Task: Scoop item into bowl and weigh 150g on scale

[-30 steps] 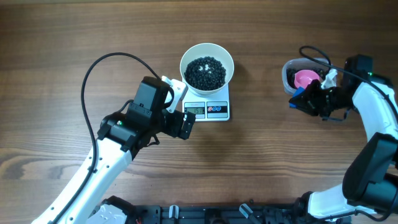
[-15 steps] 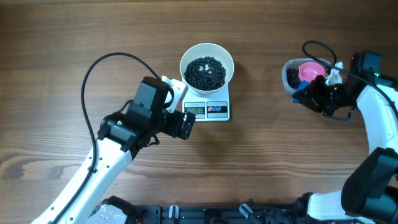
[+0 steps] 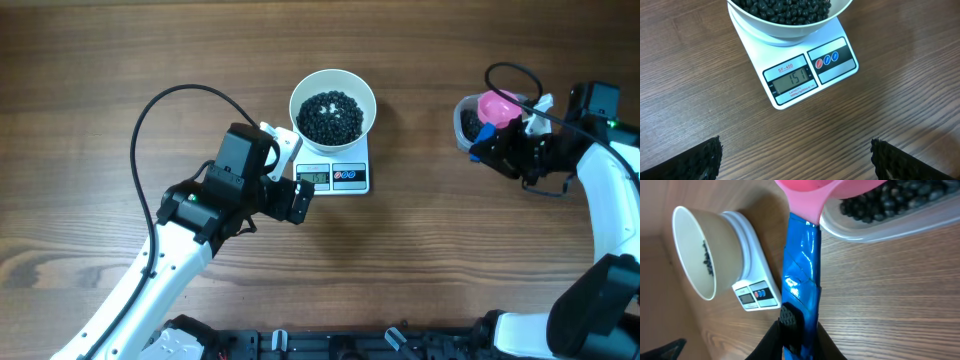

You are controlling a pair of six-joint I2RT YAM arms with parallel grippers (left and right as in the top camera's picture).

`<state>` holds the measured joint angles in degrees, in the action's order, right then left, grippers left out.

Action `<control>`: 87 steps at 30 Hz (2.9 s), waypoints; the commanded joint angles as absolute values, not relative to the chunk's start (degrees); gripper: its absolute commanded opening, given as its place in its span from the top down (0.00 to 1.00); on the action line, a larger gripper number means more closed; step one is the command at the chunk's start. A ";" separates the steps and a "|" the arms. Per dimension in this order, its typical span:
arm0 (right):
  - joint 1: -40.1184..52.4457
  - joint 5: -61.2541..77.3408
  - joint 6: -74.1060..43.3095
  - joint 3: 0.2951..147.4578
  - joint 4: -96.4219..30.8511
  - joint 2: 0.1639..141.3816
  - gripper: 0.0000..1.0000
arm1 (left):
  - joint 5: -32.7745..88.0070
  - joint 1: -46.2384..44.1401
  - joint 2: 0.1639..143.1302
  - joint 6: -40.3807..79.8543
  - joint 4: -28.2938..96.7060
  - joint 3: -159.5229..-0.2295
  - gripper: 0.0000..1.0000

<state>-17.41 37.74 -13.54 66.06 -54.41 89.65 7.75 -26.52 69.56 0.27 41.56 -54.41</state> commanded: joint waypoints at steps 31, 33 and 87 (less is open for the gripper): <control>-10.02 44.27 -8.95 76.31 -51.75 87.77 0.96 | 7.44 -26.79 69.78 0.43 41.41 -55.46 0.00; -10.02 43.35 -8.97 76.34 -51.94 87.77 0.96 | 7.42 -26.79 69.78 0.43 41.41 -55.46 0.00; -10.13 7.88 -6.17 79.07 -69.38 97.41 0.95 | 7.44 -26.79 69.78 0.43 41.41 -55.46 0.00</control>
<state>-9.96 8.69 -5.17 75.81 -68.84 96.55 7.75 -26.52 69.56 0.27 41.56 -54.41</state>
